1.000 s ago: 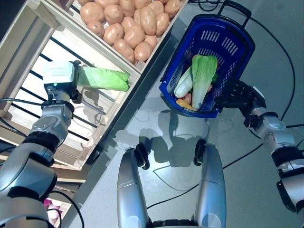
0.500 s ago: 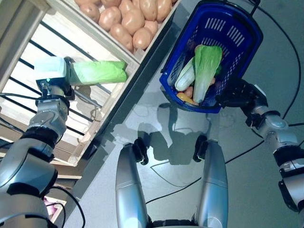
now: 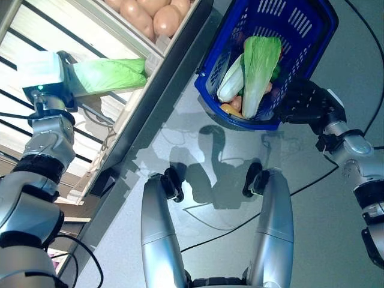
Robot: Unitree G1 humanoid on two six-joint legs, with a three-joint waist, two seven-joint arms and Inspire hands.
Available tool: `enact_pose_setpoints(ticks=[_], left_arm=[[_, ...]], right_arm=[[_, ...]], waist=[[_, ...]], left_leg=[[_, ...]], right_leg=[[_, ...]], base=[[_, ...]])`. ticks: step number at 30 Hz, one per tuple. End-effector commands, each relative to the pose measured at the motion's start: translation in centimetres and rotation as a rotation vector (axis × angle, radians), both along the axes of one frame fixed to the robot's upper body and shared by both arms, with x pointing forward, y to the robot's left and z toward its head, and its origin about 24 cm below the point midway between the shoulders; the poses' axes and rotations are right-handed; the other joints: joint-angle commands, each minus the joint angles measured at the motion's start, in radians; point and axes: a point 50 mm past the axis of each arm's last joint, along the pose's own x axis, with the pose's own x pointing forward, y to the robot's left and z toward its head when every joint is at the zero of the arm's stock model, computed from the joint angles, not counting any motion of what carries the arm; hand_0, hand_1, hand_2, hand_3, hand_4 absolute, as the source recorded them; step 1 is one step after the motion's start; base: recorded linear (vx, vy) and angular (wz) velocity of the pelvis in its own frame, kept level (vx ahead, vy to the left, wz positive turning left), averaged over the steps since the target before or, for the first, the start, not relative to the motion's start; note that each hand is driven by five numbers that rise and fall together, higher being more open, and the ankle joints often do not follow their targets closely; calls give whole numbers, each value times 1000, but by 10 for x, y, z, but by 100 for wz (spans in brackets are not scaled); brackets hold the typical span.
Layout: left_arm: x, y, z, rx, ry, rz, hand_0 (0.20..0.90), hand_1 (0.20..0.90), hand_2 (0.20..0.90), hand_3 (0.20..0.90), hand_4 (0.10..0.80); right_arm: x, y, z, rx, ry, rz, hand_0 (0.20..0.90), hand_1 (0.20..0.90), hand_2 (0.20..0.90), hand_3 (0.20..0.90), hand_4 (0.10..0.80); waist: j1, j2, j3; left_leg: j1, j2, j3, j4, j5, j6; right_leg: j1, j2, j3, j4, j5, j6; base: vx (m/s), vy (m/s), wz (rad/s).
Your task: Put vegetables into the basket
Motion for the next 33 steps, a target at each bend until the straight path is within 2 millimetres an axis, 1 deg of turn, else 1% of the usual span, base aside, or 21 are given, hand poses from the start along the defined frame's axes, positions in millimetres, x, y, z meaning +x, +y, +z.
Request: enact_pose_setpoints(ticks=[1, 5, 9, 13, 15, 16, 18, 21, 23, 28, 29, 30, 31, 32, 33], left_arm=[[-37, 59, 9, -42, 26, 266, 300, 300, 300, 300, 400], [-42, 66, 7, -75, 23, 257, 300, 300, 300, 300, 400], [-42, 66, -1, -116, 20, 217, 300, 300, 300, 300, 400], [-43, 67, -5, -142, 38, 172, 300, 300, 300, 300, 400], [-43, 67, -8, -177, 34, 147, 300, 300, 300, 300, 400], [-45, 67, -17, -238, 33, 109, 300, 300, 300, 300, 400], [-46, 66, -22, -259, 34, 84, 300, 300, 300, 300, 400], [-47, 62, -36, -340, 41, -15, 300, 300, 300, 300, 400], [-47, 58, -44, -362, 40, -53, 300, 300, 300, 300, 400], [-51, 45, -68, -452, 3, -165, 300, 300, 300, 300, 400], [-51, 41, -74, -475, -11, -186, 300, 300, 300, 300, 400], [-52, 32, -87, -535, -37, -229, 300, 300, 300, 300, 400], [-53, 27, -92, -556, -43, -245, 300, 300, 300, 300, 400], [-53, 23, -97, -568, -43, -259, 300, 300, 300, 300, 400], [-55, 15, -105, -581, -47, -291, 300, 300, 300, 300, 400]], right_arm=[[-7, -3, 44, 45, -218, 5, 900, 900, 900, 900, 800], [-10, -2, 46, 55, -249, 16, 900, 900, 900, 900, 800], [-10, 1, 43, 82, -263, 23, 900, 900, 900, 900, 800], [-10, 4, 43, 71, -277, 33, 900, 900, 900, 900, 800], [-11, 6, 42, 76, -282, 43, 900, 900, 900, 900, 800], [-13, 8, 36, 92, -269, 57, 900, 900, 900, 900, 800], [-16, 9, 31, 103, -257, 68, 900, 900, 900, 900, 800], [-20, 11, 16, 115, -225, 78, 900, 900, 900, 900, 800], [-21, 15, 7, 113, -201, 77, 900, 900, 900, 900, 800], [-23, 27, -15, 264, -168, 78, 900, 900, 900, 900, 800], [-24, 31, -19, 302, -166, 69, 900, 900, 900, 900, 800], [-27, 40, -34, 369, -146, 74, 900, 900, 900, 900, 800], [-29, 45, -40, 387, -138, 83, 900, 900, 900, 900, 800], [-31, 48, -45, 404, -129, 92, 900, 900, 900, 900, 800], [-35, 56, -54, 453, -103, 114, 900, 900, 900, 900, 800]], waist=[[-12, 0, -3], [-13, 2, -3], [-13, 5, -21], [-14, 7, -44], [-15, 7, -53], [-17, 6, -76], [-18, 5, -91], [-18, 3, -140], [-16, 3, -160], [-6, -3, -212], [-5, -6, -222], [0, -11, -246], [1, -13, -259], [2, -14, -270], [4, -16, -289]], left_leg=[[87, 21, -31, -105, -49, -83], [156, 18, -14, -139, -43, -81], [247, 14, 11, -191, -33, -78], [322, 9, 19, -245, -24, -78], [346, 10, 20, -259, -22, -77], [391, 8, 27, -283, -16, -73], [421, 4, 32, -303, -13, -71], [513, -3, 45, -362, -5, -62], [560, -7, 52, -396, 4, -59], [694, -16, 66, -507, 32, -54], [721, -18, 69, -532, 41, -53], [777, -24, 72, -584, 60, -52], [795, -28, 82, -627, 97, -42], [816, -31, 84, -652, 105, -41], [859, -35, 93, -701, 124, -42]], right_leg=[[119, -65, 4, -131, 51, 42], [188, -52, -5, -161, 50, 41], [277, -37, -16, -199, 45, 36], [347, -25, -14, -234, 37, 30], [370, -26, -16, -243, 32, 26], [413, -28, -21, -257, 28, 20], [444, -25, -25, -274, 27, 18], [534, -26, -39, -326, 25, 13], [582, -26, -49, -359, 31, 11], [721, -15, -73, -465, 47, 15], [749, -13, -79, -490, 53, 17], [807, -4, -86, -545, 68, 23], [829, 2, -98, -595, 102, 17], [851, 8, -103, -623, 109, 19], [894, 21, -112, -677, 123, 25]], base=[[0, 0, 0], [-11, -55, -2], [0, -73, 1], [21, -53, 2], [45, -56, 0], [77, -75, -1], [65, -73, -4], [82, -94, 1], [73, -85, 2], [59, -99, 0], [126, -121, 7], [91, -118, 8], [92, -101, 6], [73, -77, -1], [175, -91, -2]])
